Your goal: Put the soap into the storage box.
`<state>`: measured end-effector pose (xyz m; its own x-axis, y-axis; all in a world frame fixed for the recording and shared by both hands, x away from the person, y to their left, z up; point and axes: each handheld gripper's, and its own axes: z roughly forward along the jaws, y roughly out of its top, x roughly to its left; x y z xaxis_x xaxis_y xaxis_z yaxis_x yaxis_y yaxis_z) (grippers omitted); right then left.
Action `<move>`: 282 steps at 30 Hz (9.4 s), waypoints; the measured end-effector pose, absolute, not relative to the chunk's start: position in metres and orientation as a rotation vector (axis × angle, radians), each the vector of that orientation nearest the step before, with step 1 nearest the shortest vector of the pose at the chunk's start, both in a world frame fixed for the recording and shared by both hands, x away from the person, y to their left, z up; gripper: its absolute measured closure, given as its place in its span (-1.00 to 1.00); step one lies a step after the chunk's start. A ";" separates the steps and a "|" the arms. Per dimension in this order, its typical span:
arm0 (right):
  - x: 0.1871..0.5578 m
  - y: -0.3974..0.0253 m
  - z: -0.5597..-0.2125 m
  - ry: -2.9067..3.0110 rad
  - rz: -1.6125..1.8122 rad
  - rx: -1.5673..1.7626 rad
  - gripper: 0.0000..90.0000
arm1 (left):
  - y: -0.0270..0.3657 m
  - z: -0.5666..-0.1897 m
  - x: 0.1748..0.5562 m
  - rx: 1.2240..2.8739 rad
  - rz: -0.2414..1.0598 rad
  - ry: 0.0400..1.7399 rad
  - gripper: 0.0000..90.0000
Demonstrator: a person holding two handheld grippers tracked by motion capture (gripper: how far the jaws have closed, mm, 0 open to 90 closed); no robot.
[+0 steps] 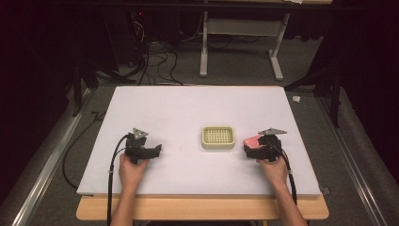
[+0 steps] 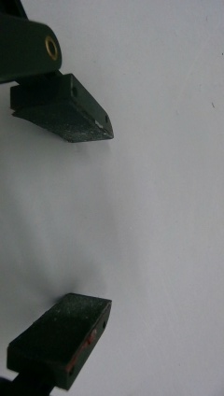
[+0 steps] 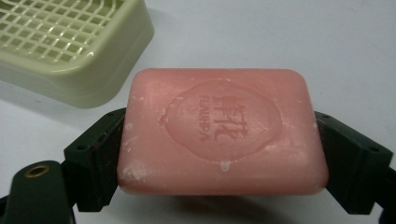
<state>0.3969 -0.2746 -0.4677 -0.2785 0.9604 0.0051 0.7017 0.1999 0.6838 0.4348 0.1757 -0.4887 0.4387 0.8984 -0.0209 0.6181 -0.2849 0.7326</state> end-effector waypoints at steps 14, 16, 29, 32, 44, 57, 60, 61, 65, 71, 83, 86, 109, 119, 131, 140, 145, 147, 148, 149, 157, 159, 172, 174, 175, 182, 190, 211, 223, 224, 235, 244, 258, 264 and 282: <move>0.390 -0.269 -0.453 2.075 0.869 1.506 -0.69 | 0.176 -0.489 0.435 2.014 0.529 1.270 -0.64; 0.390 -0.268 -0.452 2.077 0.878 1.505 -0.69 | 0.176 -0.489 0.435 2.014 0.529 1.270 -0.64; 0.387 -0.256 -0.444 2.111 0.899 1.475 -0.69 | 0.176 -0.489 0.435 2.015 0.528 1.270 -0.64; 0.387 -0.253 -0.442 2.118 0.903 1.473 -0.69 | 0.176 -0.489 0.435 2.017 0.528 1.269 -0.63; 0.389 -0.238 -0.435 2.147 0.929 1.442 -0.69 | 0.176 -0.489 0.435 2.017 0.528 1.269 -0.63; 0.396 -0.217 -0.431 2.177 0.964 1.411 -0.69 | 0.176 -0.489 0.435 2.017 0.529 1.269 -0.63; 0.398 -0.212 -0.429 2.183 0.971 1.403 -0.69 | 0.176 -0.489 0.435 2.017 0.529 1.269 -0.63; 0.398 -0.210 -0.429 2.186 0.970 1.403 -0.69 | 0.176 -0.489 0.435 2.014 0.530 1.270 -0.63; 0.402 -0.204 -0.427 2.195 0.978 1.393 -0.69 | 0.176 -0.489 0.435 2.014 0.530 1.270 -0.63; 0.407 -0.198 -0.427 2.204 0.982 1.408 -0.69 | 0.176 -0.489 0.435 2.015 0.530 1.270 -0.63; 0.417 -0.189 -0.426 2.200 0.974 1.426 -0.69 | 0.176 -0.489 0.435 2.014 0.530 1.270 -0.63; 0.420 -0.188 -0.427 2.197 0.975 1.436 -0.69 | 0.176 -0.489 0.435 2.014 0.530 1.270 -0.63; 0.438 -0.172 -0.431 2.182 0.927 1.511 -0.70 | 0.175 -0.489 0.435 2.016 0.534 1.267 -0.63; 0.444 -0.164 -0.437 2.185 0.892 1.548 -0.70 | 0.175 -0.489 0.434 2.016 0.534 1.267 -0.63; 0.449 -0.161 -0.444 2.175 0.875 1.580 -0.70 | 0.175 -0.489 0.434 2.016 0.535 1.267 -0.63; 0.450 -0.158 -0.446 2.174 0.873 1.588 -0.70 | 0.175 -0.489 0.434 2.015 0.535 1.267 -0.63; 0.450 -0.158 -0.447 2.179 0.872 1.595 -0.70 | 0.175 -0.489 0.434 2.015 0.535 1.267 -0.63; 0.450 -0.157 -0.447 2.177 0.875 1.600 -0.70 | 0.175 -0.489 0.434 2.016 0.535 1.267 -0.63; 0.450 -0.157 -0.447 2.177 0.879 1.599 -0.70 | 0.175 -0.489 0.434 2.016 0.535 1.267 -0.63; 0.450 -0.157 -0.447 2.177 0.885 1.601 -0.70 | 0.175 -0.489 0.434 2.016 0.535 1.267 -0.63; 0.449 -0.157 -0.444 2.161 0.904 1.597 -0.70 | 0.175 -0.489 0.434 2.016 0.535 1.267 -0.63; 0.448 -0.159 -0.442 2.151 0.926 1.596 -0.70 | 0.175 -0.489 0.434 2.016 0.535 1.267 -0.63; 0.445 -0.159 -0.438 2.144 0.960 1.573 -0.69 | 0.175 -0.489 0.434 2.016 0.535 1.267 -0.63; 0.444 -0.159 -0.437 2.147 0.964 1.565 -0.69 | 0.175 -0.489 0.434 2.015 0.535 1.267 -0.63; 0.444 -0.160 -0.437 2.146 0.966 1.561 -0.69 | 0.175 -0.489 0.434 2.015 0.535 1.268 -0.63; 0.439 -0.167 -0.430 2.135 0.978 1.524 -0.68 | 0.175 -0.489 0.434 2.015 0.535 1.268 -0.63; 0.432 -0.182 -0.423 2.099 0.987 1.483 -0.65 | 0.175 -0.489 0.434 2.015 0.534 1.268 -0.63; 0.417 -0.211 -0.414 2.048 1.005 1.466 -0.57 | 0.175 -0.489 0.435 2.014 0.533 1.268 -0.63; 0.407 -0.225 -0.411 2.025 1.001 1.450 -0.56 | 0.175 -0.489 0.435 2.015 0.533 1.269 -0.63; 0.407 -0.226 -0.410 2.022 1.003 1.447 -0.56 | 0.175 -0.489 0.435 2.014 0.533 1.268 -0.63; 0.397 -0.241 -0.409 1.998 1.012 1.444 -0.47 | 0.175 -0.489 0.435 2.014 0.533 1.268 -0.63; 0.391 -0.256 -0.409 1.980 1.010 1.445 -0.44 | 0.175 -0.489 0.435 2.014 0.533 1.268 -0.63; 0.386 -0.280 -0.410 1.927 1.016 1.490 -0.43 | 0.175 -0.489 0.435 2.015 0.533 1.269 -0.63; 0.384 -0.287 -0.413 1.911 1.018 1.510 -0.42 | 0.175 -0.489 0.435 2.015 0.532 1.269 -0.63; 0.385 -0.301 -0.425 1.894 0.997 1.563 -0.41 | 0.175 -0.489 0.435 2.014 0.533 1.268 -0.63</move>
<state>0.3847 -0.3008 -0.4249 -0.2274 0.9705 0.0805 0.6158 0.0792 0.7839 0.4345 0.1754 -0.4889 0.4389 0.8984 -0.0180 0.6159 -0.2862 0.7340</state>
